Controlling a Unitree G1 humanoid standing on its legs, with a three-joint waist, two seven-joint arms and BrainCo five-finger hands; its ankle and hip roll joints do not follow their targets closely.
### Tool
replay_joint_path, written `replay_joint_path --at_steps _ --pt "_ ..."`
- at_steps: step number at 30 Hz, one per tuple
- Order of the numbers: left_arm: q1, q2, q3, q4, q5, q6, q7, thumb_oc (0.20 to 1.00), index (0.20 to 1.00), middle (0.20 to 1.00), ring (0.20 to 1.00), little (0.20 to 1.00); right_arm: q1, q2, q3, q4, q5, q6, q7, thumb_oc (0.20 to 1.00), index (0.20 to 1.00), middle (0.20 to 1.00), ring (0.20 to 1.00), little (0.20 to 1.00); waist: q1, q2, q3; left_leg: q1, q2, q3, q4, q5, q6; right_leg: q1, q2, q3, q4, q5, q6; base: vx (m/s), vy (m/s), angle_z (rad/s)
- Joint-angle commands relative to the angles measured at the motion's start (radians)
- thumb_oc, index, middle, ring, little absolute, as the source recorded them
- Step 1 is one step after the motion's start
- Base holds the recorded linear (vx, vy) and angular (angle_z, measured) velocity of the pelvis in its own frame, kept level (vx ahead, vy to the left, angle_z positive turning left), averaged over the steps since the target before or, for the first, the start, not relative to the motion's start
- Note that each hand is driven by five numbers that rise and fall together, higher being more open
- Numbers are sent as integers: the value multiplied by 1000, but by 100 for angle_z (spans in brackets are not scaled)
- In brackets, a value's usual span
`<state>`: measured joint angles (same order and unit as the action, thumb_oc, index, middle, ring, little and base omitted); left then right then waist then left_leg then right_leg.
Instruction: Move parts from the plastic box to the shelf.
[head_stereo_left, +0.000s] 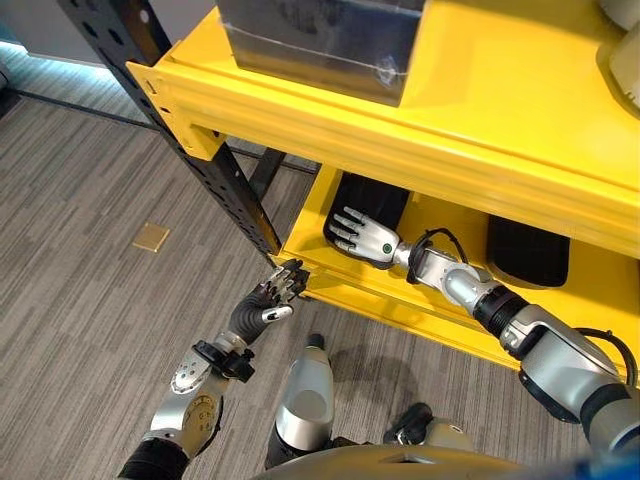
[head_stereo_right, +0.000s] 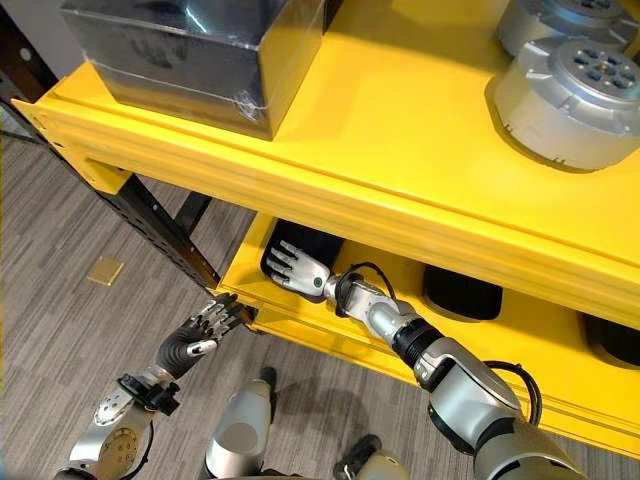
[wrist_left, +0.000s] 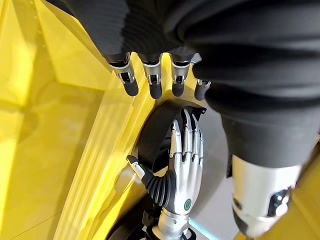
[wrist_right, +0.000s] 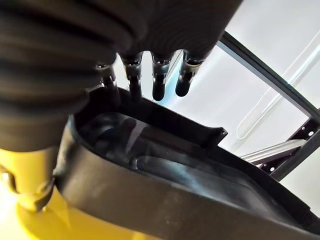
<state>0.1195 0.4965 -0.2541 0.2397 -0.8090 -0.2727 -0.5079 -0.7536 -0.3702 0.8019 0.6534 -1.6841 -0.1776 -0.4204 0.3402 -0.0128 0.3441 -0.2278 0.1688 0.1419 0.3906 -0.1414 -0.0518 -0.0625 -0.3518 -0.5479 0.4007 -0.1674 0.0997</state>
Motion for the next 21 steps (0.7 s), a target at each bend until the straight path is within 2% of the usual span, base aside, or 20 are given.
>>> replay_joint_path --at_steps 1,3,7,10,12,15,21 --pt "11 9 -19 -57 11 -50 -19 1000 1000 1000 1000 1000 40 -71 23 88 -77 53 113 1000 1000 1000 1000 1000 28 35 19 53 81 81 -72 103 3 -30 -43 33 52 36 63 0 0 0" --pt "11 6 -19 -56 15 -48 -20 1000 1000 1000 1000 1000 44 -77 18 88 -72 79 127 1000 1000 1000 1000 1000 27 36 18 55 80 82 -73 102 4 -31 -43 34 52 35 62 0 0 0" --pt "5 7 -33 -64 8 -49 -13 1000 1000 1000 1000 1000 38 -91 10 81 121 193 99 1000 1000 1000 1000 1000 17 42 17 58 77 86 -69 98 6 -37 -47 38 61 34 62 0 0 0" --pt "-5 8 -46 -73 3 -55 6 1000 1000 1000 1000 1000 35 -110 3 43 265 238 99 1000 1000 1000 1000 1000 2 44 13 59 77 92 -73 99 7 -44 -44 44 54 40 63 0 0 0" --pt "-13 13 -51 -87 -11 -52 23 1000 1000 1000 1000 1000 31 -124 -15 16 288 273 104 1000 1000 1000 1000 1000 -9 44 12 59 79 96 -74 97 8 -47 -43 52 49 43 62 -17 11 0" --pt "-15 15 -52 -98 -7 -52 38 1000 1000 1000 1000 1000 40 -142 -20 -25 312 261 123 1000 1000 1000 1000 1000 -18 42 9 61 81 102 -75 97 8 -48 -40 55 45 44 62 -1 5 -3" --pt "-5 23 -35 -123 -7 -49 56 1000 1000 1000 1000 1000 82 -203 -48 -176 344 179 104 1000 1000 1000 1000 1000 -43 31 9 65 88 114 -72 93 9 -51 -33 68 39 46 63 -5 -4 -2"
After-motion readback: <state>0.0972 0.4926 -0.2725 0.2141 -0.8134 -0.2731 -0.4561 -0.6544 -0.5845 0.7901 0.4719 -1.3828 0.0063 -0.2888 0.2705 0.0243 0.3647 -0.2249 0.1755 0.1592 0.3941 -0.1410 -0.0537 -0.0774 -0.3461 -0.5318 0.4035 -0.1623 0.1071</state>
